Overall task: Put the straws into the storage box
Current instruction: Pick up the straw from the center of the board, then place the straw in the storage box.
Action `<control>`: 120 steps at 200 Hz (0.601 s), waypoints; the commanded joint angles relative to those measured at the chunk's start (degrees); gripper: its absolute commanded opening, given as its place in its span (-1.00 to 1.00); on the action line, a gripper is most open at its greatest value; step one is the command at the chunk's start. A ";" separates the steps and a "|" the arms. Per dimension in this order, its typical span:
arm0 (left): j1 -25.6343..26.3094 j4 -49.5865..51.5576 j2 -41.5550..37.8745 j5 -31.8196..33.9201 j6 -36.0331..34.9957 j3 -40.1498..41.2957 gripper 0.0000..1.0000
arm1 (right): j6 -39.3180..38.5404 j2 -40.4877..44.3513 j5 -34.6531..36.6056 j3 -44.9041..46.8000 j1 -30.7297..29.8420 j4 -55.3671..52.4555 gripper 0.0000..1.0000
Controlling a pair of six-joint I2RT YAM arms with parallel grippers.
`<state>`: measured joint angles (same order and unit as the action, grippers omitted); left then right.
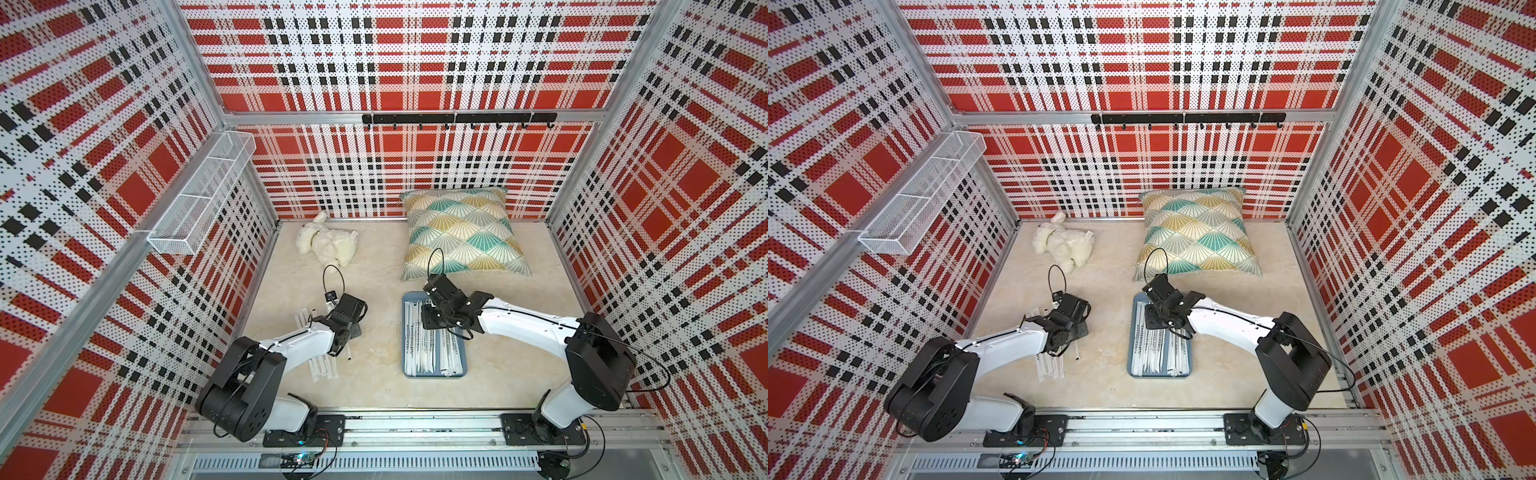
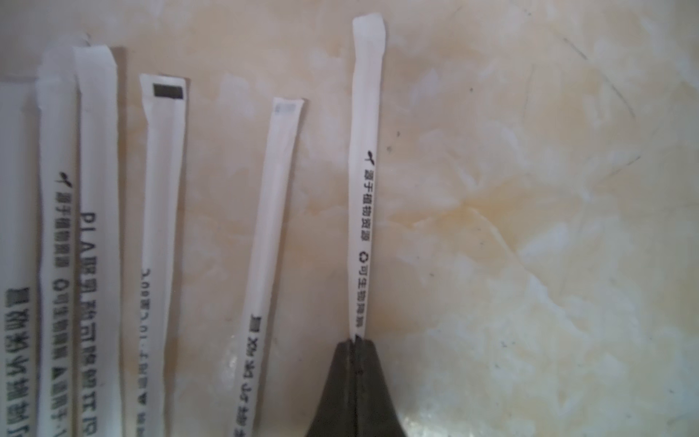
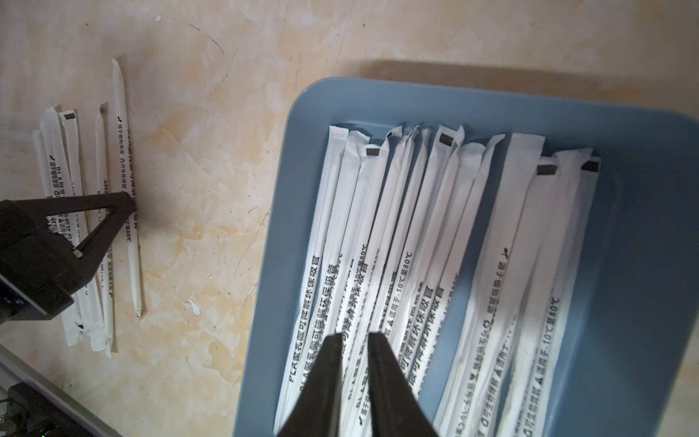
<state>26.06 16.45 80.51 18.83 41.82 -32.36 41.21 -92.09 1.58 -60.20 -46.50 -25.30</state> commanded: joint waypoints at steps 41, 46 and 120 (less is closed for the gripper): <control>12.09 4.21 -3.03 -4.64 2.69 -15.85 -1.00 | -1.74 5.91 2.45 1.57 6.45 -2.45 -0.58; 14.19 4.17 -2.34 -4.76 3.57 -17.59 -1.00 | -1.70 6.62 2.46 2.09 7.16 -2.58 -0.58; 32.44 -5.75 16.89 -9.01 12.57 -29.74 -1.00 | 1.35 10.53 -0.09 7.52 13.45 -0.94 -0.58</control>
<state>56.88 12.43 93.32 11.60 51.35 -60.82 41.50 -82.89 2.35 -53.32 -33.41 -26.68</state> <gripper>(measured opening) 0.034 0.212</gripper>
